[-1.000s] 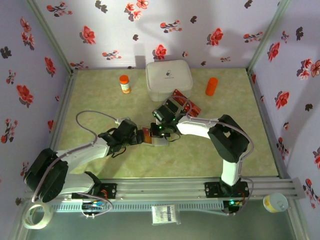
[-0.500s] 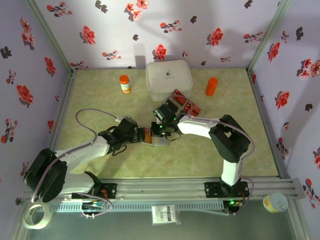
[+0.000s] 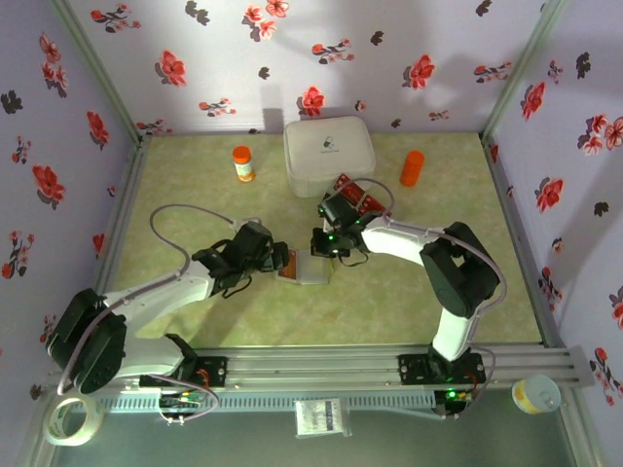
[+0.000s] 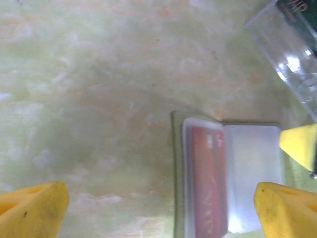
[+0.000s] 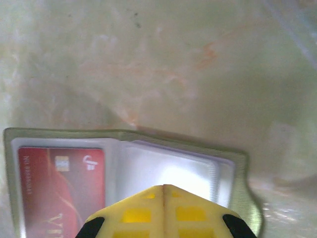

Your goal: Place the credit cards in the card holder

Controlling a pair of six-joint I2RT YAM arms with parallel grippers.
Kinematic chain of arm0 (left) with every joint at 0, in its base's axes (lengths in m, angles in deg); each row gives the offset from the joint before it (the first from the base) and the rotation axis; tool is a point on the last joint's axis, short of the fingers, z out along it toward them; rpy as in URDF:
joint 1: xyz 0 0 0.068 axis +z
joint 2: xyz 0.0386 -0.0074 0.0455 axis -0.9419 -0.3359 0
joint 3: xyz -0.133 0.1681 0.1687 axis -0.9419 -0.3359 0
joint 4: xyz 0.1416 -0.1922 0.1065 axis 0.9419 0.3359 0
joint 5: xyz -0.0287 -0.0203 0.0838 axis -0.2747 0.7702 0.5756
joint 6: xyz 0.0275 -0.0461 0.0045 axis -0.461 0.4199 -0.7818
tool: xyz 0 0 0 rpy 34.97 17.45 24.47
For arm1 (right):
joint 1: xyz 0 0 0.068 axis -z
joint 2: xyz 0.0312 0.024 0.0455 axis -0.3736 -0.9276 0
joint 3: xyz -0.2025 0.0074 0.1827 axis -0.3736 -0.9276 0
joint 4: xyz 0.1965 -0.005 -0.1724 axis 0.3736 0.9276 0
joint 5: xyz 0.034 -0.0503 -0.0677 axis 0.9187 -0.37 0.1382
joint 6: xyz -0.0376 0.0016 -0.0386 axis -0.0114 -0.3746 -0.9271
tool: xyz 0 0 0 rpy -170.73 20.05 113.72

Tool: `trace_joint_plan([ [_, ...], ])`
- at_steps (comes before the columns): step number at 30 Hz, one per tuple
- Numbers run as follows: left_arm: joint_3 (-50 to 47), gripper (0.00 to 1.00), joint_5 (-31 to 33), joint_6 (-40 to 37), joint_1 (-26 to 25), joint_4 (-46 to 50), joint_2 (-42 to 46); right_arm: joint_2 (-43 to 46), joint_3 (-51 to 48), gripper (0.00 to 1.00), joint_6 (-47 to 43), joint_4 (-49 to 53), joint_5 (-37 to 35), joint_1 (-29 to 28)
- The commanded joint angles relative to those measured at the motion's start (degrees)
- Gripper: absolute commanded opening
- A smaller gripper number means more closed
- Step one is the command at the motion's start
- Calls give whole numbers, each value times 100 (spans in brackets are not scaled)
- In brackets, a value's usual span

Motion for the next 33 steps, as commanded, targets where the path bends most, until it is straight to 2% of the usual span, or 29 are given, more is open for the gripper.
trace_joint_plan([
  [1, 275, 97, -18, -83, -126, 141, -101, 10, -45, 2, -285, 278, -92, 57],
  [13, 336, 97, -33, -90, -411, -89, -738, -439, 166, 1, -346, 276, 85, 62],
  [33, 24, 98, -283, -230, -449, -613, -1285, -613, 10, 0, 262, -481, 472, -184],
])
